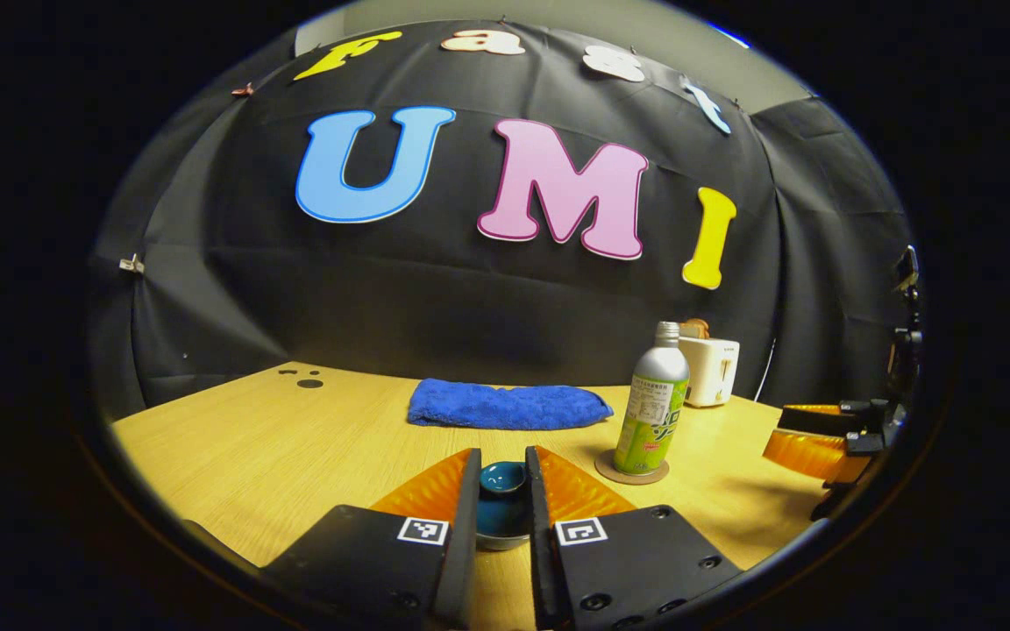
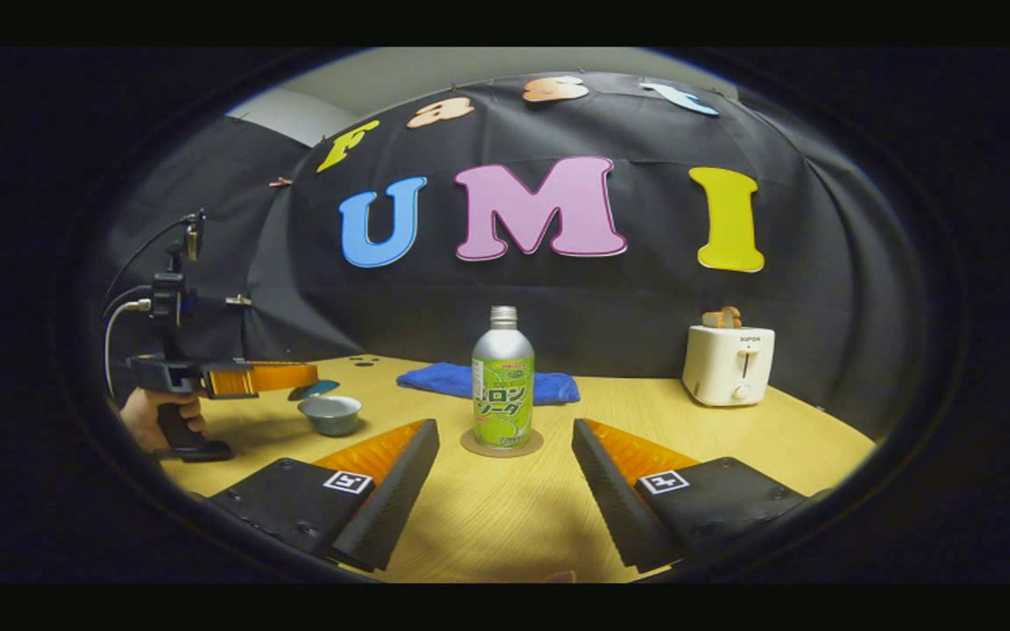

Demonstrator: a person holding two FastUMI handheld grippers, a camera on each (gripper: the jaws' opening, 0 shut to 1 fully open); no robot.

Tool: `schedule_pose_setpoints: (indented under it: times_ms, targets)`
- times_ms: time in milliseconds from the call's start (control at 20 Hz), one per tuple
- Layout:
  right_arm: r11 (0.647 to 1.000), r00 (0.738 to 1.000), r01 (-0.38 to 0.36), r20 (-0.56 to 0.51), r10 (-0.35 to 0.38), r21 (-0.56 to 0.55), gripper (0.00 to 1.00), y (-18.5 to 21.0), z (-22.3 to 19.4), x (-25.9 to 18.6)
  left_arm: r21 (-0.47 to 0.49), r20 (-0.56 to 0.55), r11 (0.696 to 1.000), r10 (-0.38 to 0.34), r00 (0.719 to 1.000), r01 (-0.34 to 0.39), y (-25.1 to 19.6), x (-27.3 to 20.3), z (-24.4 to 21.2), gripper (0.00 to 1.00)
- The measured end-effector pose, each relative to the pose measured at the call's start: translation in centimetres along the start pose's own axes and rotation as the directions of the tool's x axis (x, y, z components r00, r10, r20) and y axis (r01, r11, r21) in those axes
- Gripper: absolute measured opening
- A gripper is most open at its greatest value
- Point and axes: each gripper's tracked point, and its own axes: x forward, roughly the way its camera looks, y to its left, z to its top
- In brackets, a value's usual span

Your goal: Open the teacup lid with one hand, grasp the water bottle and pour water into the teacup with the other hand; after pouring, place the water bottle on the coaster and then close the teacup lid.

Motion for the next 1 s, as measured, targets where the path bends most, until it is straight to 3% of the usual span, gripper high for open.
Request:
schedule_pose_setpoints:
  times_ms: [100,850,1000]
  targets:
    - [1.000,1.000,0.026,0.004,-0.026,-0.011,0.95,-0.8,0.0,-0.1,0.001,-0.016,1.000,-0.008,1.000,0.008,-0.5,0.5,-0.6,0.30]
    - [1.000,1.000,0.008,0.006,-0.007,-0.008,0.95,-0.2,0.0,0.0,0.128,-0.115,0.991,0.064,0.991,-0.050,-0.2,2.2,-2.3,0.27]
    - [1.000,1.000,0.008,0.006,-0.008,-0.008,0.95,-0.2,0.0,0.0,0.150,-0.120,0.986,0.089,0.989,-0.071,0.1,2.1,-2.5,0.31]
